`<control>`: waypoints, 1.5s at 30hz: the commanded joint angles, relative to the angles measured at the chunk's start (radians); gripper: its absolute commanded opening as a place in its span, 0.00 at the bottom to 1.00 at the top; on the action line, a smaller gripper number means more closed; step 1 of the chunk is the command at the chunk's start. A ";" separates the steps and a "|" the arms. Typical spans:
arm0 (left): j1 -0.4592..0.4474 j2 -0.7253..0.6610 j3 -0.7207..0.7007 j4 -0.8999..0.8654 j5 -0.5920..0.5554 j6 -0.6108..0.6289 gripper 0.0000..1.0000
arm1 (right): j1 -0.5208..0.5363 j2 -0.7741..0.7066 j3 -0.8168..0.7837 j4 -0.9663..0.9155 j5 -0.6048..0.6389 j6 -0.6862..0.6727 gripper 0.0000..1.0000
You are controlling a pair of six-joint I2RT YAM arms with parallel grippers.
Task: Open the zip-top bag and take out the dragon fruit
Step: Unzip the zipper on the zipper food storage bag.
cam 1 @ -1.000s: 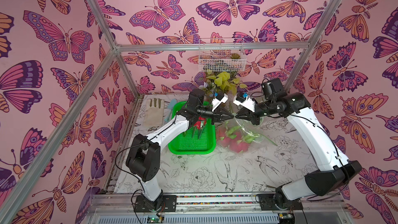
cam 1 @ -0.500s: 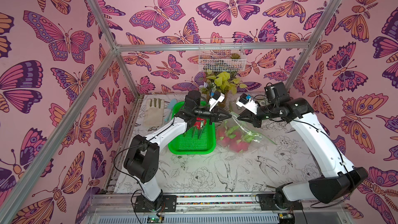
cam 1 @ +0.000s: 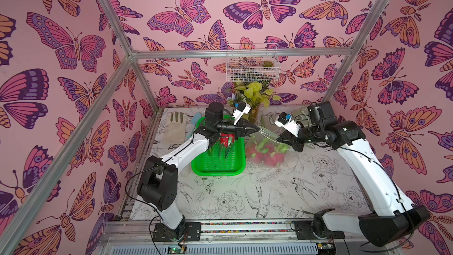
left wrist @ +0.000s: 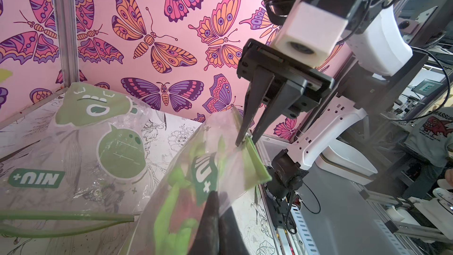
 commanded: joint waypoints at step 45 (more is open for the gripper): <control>0.100 -0.065 0.013 0.008 -0.119 -0.003 0.00 | -0.389 -0.121 -0.101 -0.108 0.049 -0.238 0.00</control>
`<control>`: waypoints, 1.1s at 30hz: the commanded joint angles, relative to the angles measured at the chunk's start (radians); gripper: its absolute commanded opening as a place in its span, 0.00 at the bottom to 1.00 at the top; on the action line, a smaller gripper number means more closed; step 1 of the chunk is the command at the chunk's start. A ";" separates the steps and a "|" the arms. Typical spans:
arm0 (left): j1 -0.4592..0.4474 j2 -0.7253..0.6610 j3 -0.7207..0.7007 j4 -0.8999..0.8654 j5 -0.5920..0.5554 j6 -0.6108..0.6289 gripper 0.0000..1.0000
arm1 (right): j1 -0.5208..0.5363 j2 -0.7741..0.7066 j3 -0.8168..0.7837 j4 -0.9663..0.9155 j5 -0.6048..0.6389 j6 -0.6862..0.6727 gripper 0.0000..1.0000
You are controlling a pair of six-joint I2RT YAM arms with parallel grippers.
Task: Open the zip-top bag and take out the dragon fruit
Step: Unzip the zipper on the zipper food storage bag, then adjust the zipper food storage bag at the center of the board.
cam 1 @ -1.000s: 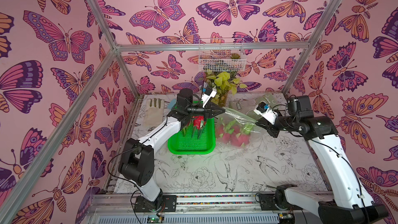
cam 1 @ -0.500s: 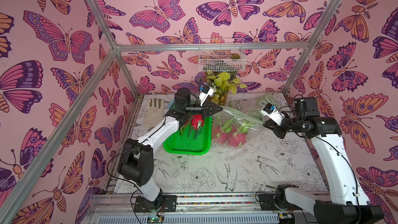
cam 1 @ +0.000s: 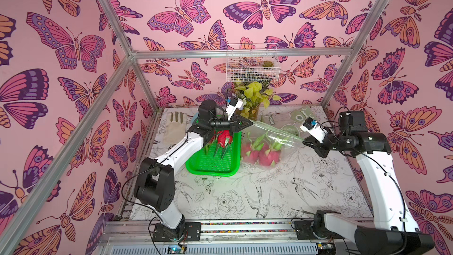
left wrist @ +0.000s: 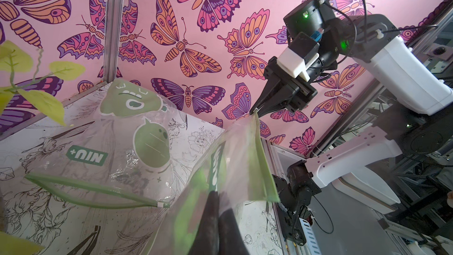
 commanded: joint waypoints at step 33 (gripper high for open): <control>-0.370 0.091 0.659 -1.236 -0.714 0.503 0.77 | 0.087 -0.016 0.118 0.017 -0.076 -0.233 0.00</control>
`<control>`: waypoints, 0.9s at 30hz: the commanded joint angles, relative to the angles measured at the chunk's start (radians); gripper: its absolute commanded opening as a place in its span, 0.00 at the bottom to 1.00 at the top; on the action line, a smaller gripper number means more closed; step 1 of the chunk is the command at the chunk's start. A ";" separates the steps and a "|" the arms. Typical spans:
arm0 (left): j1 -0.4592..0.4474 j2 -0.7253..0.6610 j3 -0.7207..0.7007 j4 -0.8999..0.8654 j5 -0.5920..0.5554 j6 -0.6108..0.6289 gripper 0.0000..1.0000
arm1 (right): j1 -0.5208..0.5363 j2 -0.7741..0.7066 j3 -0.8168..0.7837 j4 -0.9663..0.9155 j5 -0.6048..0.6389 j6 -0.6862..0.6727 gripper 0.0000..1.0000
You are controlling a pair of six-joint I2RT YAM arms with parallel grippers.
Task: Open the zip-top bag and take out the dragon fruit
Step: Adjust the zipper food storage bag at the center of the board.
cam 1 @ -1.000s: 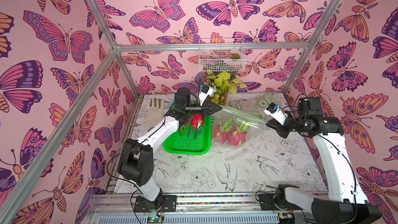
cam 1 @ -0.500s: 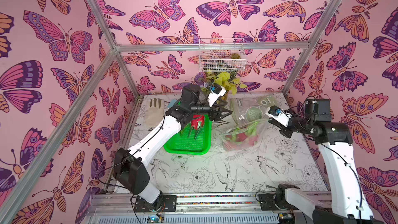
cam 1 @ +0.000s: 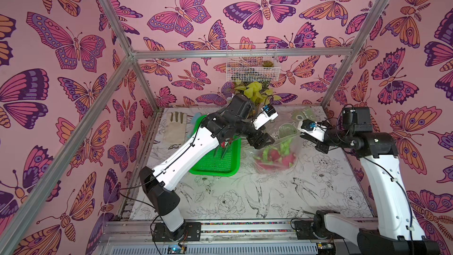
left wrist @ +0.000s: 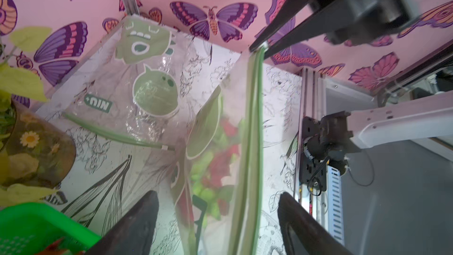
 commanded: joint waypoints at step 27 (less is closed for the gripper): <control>0.003 0.198 0.305 -0.179 0.047 -0.058 0.00 | 0.020 -0.050 -0.049 0.116 -0.012 0.233 0.41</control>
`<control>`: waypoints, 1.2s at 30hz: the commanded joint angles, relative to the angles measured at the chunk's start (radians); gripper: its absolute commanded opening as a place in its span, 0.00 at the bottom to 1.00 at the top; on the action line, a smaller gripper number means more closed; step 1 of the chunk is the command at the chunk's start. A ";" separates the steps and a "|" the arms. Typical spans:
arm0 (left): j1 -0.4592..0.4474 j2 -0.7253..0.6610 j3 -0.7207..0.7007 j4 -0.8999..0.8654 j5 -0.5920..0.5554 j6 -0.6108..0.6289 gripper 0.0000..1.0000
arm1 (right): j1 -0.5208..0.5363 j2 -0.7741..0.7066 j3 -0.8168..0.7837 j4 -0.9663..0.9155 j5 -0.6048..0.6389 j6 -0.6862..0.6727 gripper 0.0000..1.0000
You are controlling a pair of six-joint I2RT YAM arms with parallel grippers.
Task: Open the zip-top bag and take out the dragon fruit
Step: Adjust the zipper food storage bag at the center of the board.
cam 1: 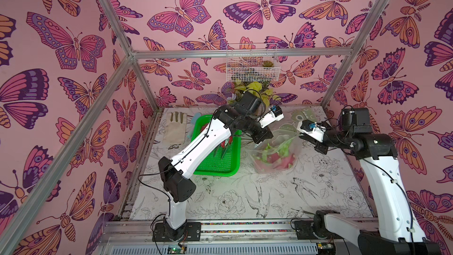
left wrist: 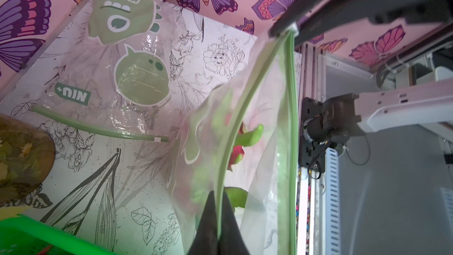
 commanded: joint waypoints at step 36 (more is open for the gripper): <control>-0.055 -0.045 -0.196 0.403 -0.422 -1.019 0.00 | 0.348 -0.078 -0.186 0.243 0.289 1.921 0.63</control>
